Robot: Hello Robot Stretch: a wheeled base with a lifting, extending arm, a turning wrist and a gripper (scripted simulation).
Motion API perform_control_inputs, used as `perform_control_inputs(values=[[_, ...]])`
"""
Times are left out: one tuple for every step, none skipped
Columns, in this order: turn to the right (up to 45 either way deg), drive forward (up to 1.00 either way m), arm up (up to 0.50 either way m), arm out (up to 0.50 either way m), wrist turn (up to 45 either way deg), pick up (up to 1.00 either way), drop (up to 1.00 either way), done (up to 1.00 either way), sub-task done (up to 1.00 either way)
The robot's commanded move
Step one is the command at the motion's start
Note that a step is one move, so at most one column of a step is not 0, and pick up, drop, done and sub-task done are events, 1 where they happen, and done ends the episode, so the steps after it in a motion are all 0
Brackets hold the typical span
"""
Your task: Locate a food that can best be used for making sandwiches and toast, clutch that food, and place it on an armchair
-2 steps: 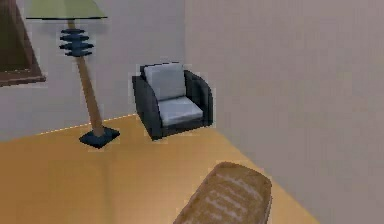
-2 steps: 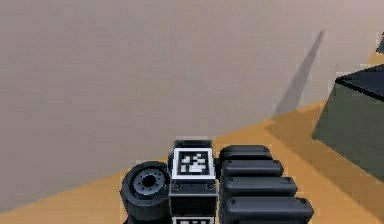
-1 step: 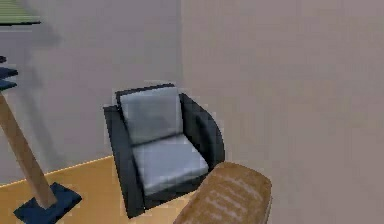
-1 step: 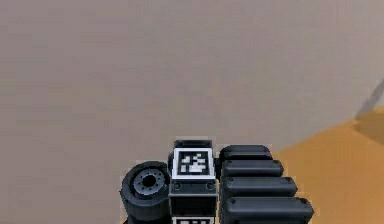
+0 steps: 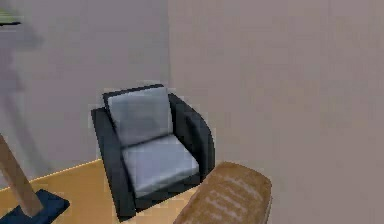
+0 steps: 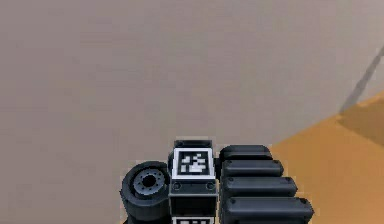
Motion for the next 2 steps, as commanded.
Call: perform_control_inputs(values=[[0.0,0.60,0.00,0.00,0.0,0.00,0.00,0.00,0.00],[45.0,0.00,0.00,0.00,0.0,0.00,0.00,0.00,0.00]])
